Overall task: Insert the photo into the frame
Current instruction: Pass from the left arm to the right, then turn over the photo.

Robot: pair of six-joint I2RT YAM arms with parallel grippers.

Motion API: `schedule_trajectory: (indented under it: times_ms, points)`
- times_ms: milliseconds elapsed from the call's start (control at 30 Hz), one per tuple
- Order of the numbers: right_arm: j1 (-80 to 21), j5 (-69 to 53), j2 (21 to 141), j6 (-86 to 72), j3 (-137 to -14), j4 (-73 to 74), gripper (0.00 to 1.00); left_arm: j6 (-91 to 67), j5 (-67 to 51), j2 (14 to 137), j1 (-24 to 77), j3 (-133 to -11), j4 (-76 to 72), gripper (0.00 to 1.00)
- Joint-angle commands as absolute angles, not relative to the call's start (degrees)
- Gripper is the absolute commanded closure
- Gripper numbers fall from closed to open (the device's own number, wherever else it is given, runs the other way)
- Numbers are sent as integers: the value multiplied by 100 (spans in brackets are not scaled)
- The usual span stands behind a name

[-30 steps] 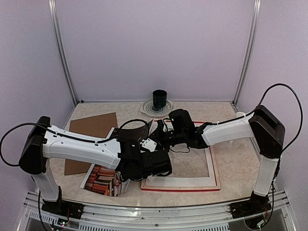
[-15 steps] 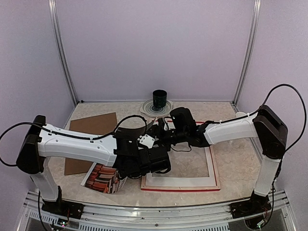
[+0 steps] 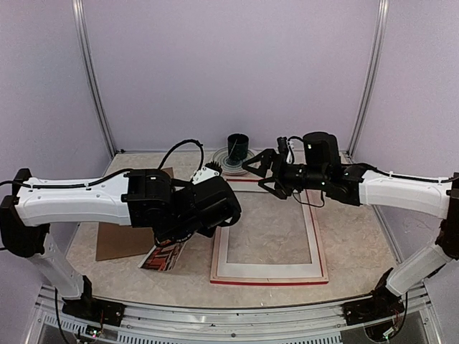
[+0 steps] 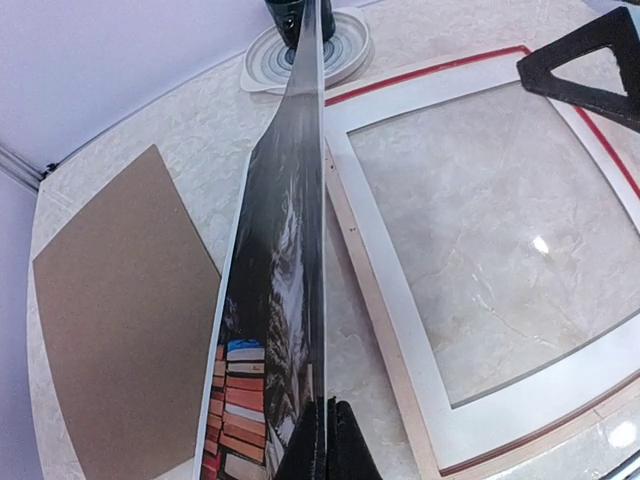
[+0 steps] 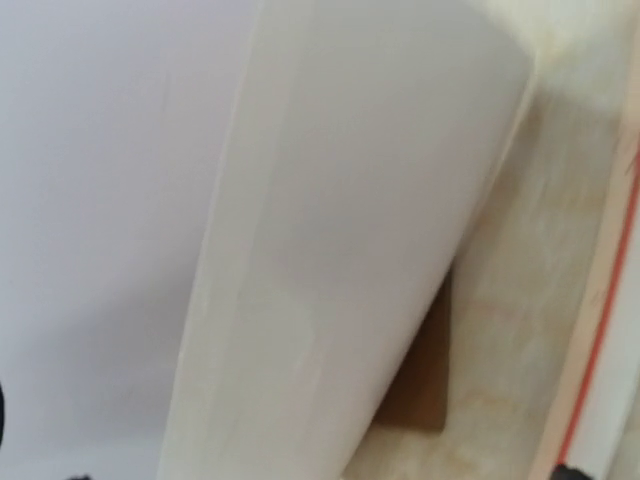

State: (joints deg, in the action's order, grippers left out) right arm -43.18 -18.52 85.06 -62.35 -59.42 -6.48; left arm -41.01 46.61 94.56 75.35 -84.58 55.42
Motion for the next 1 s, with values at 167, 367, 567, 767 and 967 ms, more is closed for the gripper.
schedule_trajectory:
  times_ms: [167,367,567,767,967]
  points:
    - [-3852,-556,7090,-5339,-5247,328,1,-3439,4152,9258,7444,-9375,4914,100]
    - [-3536,-579,6659,-5426,-4593,308,1,-3106,3636,9186,7248,-10008,4416,100]
    - [-3332,-607,6417,-5466,-4305,342,1,-3063,2907,9038,6932,-10106,3625,100]
    - [-3122,-565,6223,-5441,-4288,544,1,-3615,1978,8448,6091,-8977,2519,100]
    - [-3038,-550,6111,-5462,-4268,657,1,-4837,610,7705,4874,-6670,1120,100]
